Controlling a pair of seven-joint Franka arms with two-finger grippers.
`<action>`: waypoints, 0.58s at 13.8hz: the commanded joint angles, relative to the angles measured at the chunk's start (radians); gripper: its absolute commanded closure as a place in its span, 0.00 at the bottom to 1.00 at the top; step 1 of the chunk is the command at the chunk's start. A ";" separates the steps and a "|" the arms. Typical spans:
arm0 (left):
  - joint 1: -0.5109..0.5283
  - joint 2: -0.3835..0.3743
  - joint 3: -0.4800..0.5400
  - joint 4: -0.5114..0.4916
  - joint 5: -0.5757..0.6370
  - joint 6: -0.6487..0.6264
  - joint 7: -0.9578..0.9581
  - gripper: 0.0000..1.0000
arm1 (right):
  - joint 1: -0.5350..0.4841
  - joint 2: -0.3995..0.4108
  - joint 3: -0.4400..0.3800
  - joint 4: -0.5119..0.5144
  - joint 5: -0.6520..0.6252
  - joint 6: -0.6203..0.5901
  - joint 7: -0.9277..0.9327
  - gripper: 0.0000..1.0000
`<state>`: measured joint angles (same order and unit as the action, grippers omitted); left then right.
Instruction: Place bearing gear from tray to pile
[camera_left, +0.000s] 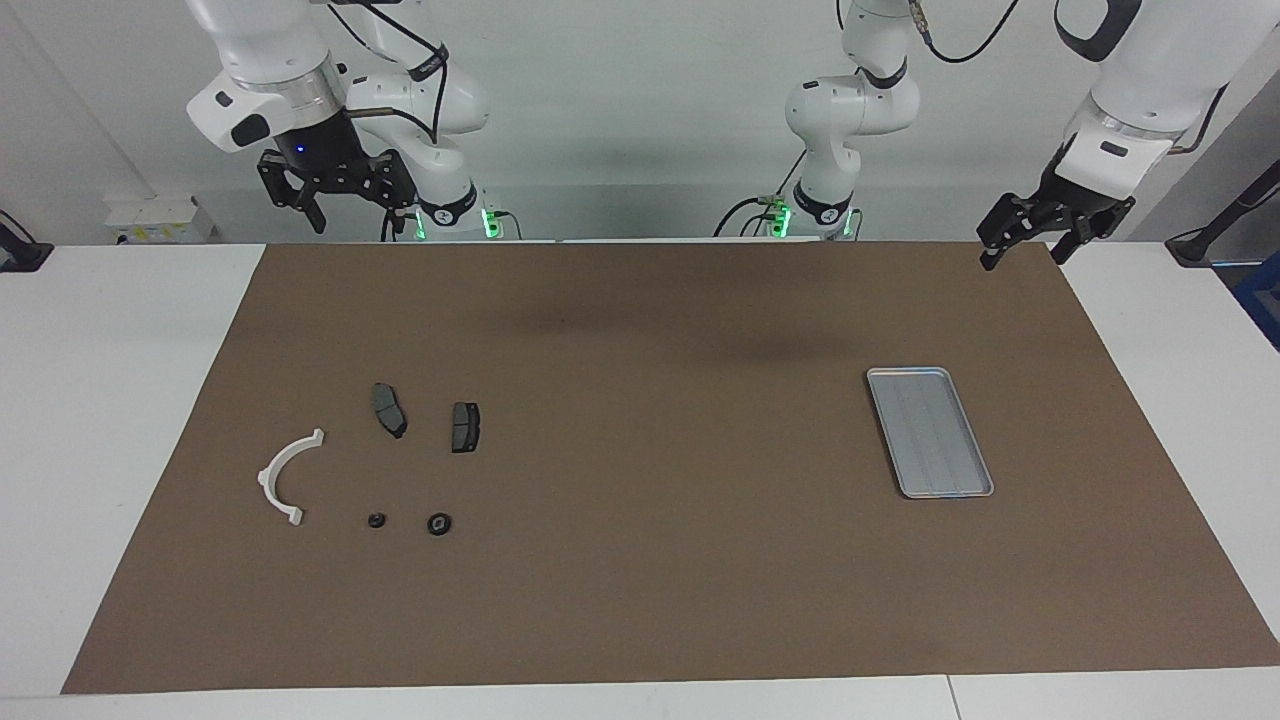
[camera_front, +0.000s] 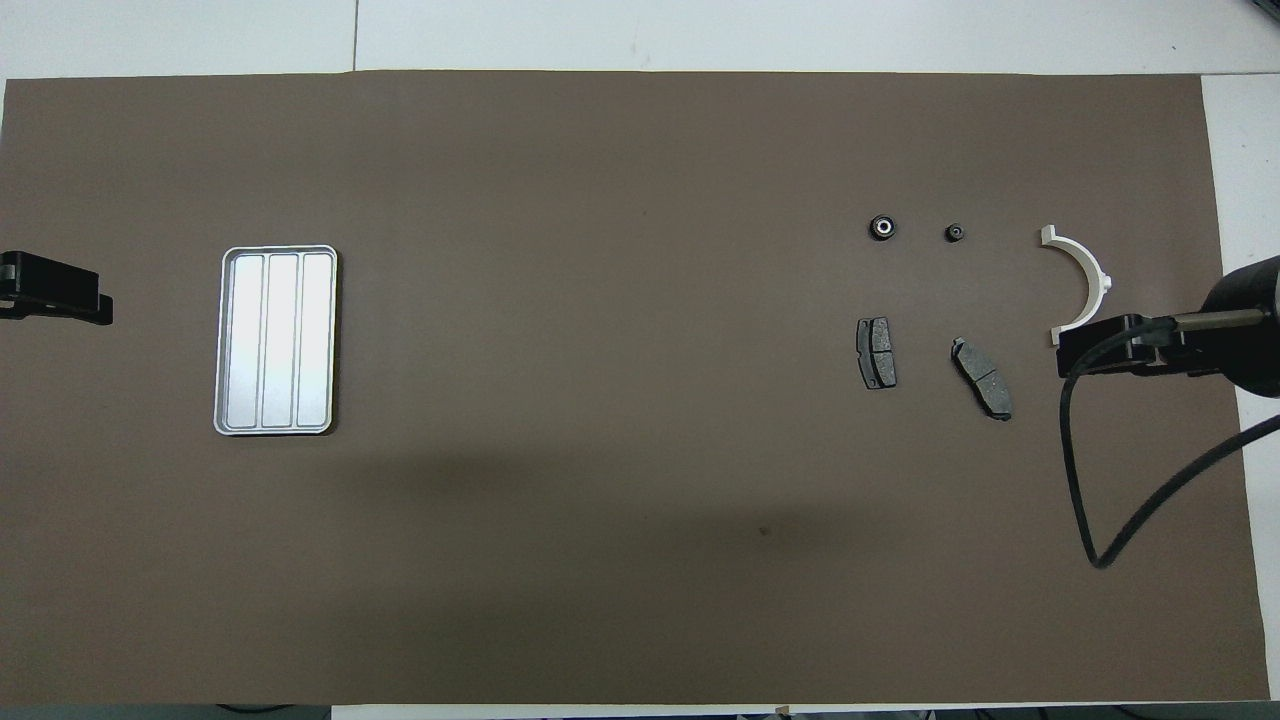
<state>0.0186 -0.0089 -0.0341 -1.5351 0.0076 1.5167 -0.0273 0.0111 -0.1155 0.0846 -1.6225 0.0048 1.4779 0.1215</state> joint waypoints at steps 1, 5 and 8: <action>-0.011 -0.014 0.011 -0.019 -0.001 0.008 0.009 0.00 | -0.010 -0.010 0.003 -0.005 -0.025 0.021 -0.026 0.00; -0.009 -0.014 0.011 -0.019 -0.001 0.008 0.009 0.00 | -0.013 -0.006 0.003 -0.005 -0.026 0.050 -0.029 0.00; -0.011 -0.014 0.011 -0.019 -0.001 0.008 0.009 0.00 | -0.013 -0.010 0.003 -0.005 -0.026 0.042 -0.031 0.00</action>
<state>0.0186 -0.0089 -0.0341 -1.5351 0.0076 1.5167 -0.0273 0.0108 -0.1158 0.0835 -1.6225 -0.0085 1.5138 0.1215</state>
